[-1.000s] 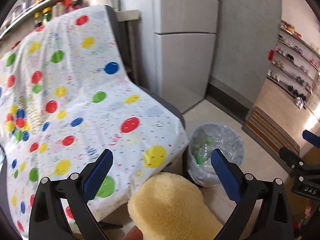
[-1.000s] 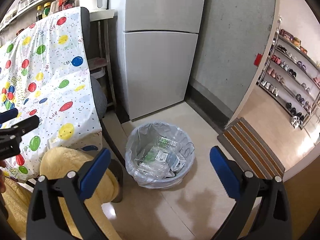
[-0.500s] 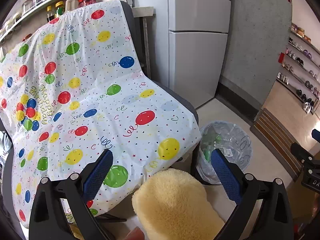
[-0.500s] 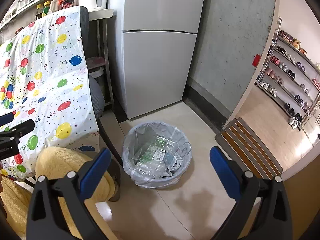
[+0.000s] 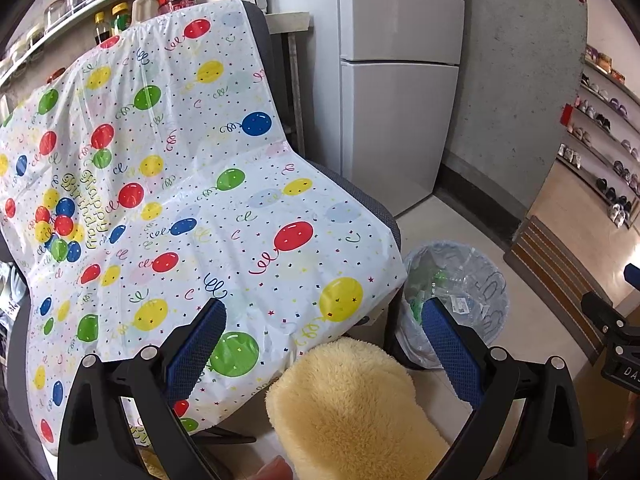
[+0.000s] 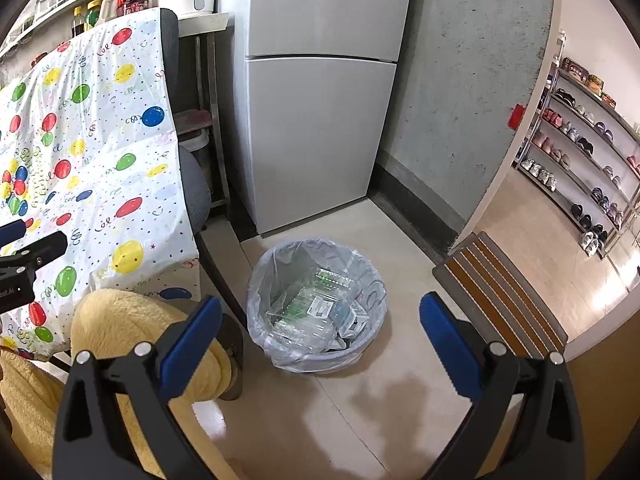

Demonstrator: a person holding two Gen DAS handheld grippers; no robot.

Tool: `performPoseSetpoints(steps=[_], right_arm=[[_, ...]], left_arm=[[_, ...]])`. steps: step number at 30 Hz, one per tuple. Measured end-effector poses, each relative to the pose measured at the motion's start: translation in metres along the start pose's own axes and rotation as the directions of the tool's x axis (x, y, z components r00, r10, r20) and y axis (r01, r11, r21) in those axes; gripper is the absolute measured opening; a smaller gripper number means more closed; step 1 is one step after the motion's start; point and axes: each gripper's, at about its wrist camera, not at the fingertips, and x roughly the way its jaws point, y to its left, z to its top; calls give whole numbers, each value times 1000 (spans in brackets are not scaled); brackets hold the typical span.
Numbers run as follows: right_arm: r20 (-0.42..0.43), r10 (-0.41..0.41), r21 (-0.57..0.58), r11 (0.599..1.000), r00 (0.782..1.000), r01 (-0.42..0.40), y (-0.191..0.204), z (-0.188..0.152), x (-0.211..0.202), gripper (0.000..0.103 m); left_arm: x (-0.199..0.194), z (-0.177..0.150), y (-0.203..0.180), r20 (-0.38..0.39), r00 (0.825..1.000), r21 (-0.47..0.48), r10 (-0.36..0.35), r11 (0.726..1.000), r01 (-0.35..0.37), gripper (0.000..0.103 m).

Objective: Collect trash

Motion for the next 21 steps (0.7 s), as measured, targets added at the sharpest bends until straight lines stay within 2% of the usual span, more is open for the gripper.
performPoseSetpoints(steps=[21], right_arm=[[1,8,3,1000,1000,-8,2,-1,0,97]], left_arm=[[-2,-1,5,0,1000,-14,16,1000,-16,97]])
